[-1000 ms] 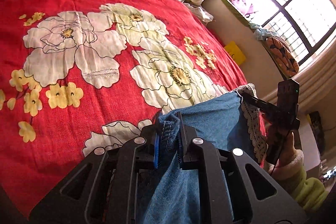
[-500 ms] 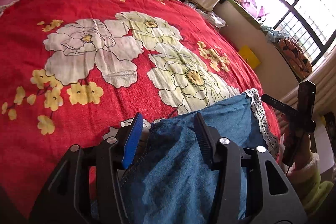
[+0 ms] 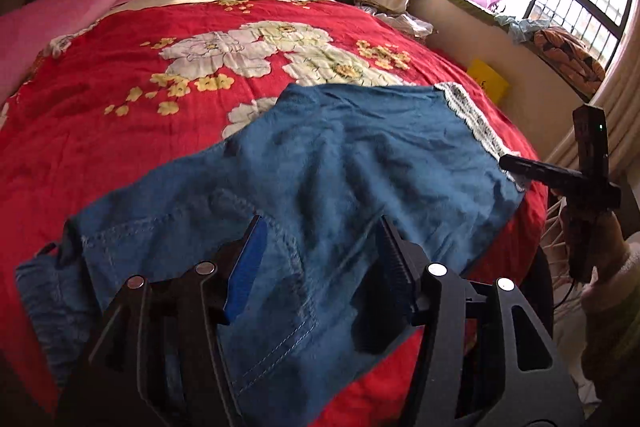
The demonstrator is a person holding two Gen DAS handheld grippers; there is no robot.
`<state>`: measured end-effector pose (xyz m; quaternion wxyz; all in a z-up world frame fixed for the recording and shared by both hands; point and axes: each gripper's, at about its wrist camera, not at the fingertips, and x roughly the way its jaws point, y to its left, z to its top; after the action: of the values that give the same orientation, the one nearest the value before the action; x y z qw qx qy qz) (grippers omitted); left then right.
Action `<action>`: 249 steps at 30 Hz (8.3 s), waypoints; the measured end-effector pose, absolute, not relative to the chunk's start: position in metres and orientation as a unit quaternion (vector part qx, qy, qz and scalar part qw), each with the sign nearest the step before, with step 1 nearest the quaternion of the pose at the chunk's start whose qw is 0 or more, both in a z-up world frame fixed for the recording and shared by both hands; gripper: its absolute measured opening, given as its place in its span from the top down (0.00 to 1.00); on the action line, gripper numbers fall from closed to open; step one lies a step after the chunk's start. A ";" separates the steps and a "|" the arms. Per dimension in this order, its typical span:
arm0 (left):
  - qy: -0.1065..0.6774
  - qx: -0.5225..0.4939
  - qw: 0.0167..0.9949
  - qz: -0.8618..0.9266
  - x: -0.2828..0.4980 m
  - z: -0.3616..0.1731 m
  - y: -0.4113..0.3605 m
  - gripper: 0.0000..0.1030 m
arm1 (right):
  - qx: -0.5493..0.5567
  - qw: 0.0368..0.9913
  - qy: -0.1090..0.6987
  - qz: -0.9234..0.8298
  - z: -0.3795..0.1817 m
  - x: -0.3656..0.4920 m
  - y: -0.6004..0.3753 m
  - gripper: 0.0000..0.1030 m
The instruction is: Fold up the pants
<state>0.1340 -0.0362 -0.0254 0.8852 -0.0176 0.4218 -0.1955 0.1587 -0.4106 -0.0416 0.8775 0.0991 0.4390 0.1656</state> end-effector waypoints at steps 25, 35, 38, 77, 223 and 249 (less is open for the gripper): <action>0.405 -0.252 0.877 -0.060 0.040 -0.016 0.113 0.20 | 0.308 0.849 0.405 0.143 -0.037 0.095 -0.459 0.28; 0.437 -0.385 0.803 -0.124 0.049 -0.069 0.096 0.20 | 0.307 0.838 0.433 0.129 -0.044 0.098 -0.457 0.25; 0.430 -0.411 0.794 -0.125 0.062 -0.074 0.092 0.20 | 0.312 0.835 0.436 0.126 -0.049 0.102 -0.454 0.25; 0.368 -0.426 0.823 -0.083 0.005 -0.041 0.146 0.67 | 0.214 0.881 0.419 0.052 -0.021 0.089 -0.471 0.64; 0.409 -0.123 0.801 -0.419 0.294 0.004 -0.082 0.84 | 0.098 0.868 0.354 0.335 0.011 0.112 -0.245 0.78; 0.454 -0.301 0.762 -0.349 0.276 -0.036 -0.019 0.22 | -0.113 0.896 0.293 0.314 -0.005 0.064 -0.179 0.43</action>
<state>0.2756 -0.0186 -0.0356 0.7621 -0.3012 0.4543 -0.3494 0.0637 -0.1793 -0.0050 0.8958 -0.1131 0.2934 0.3140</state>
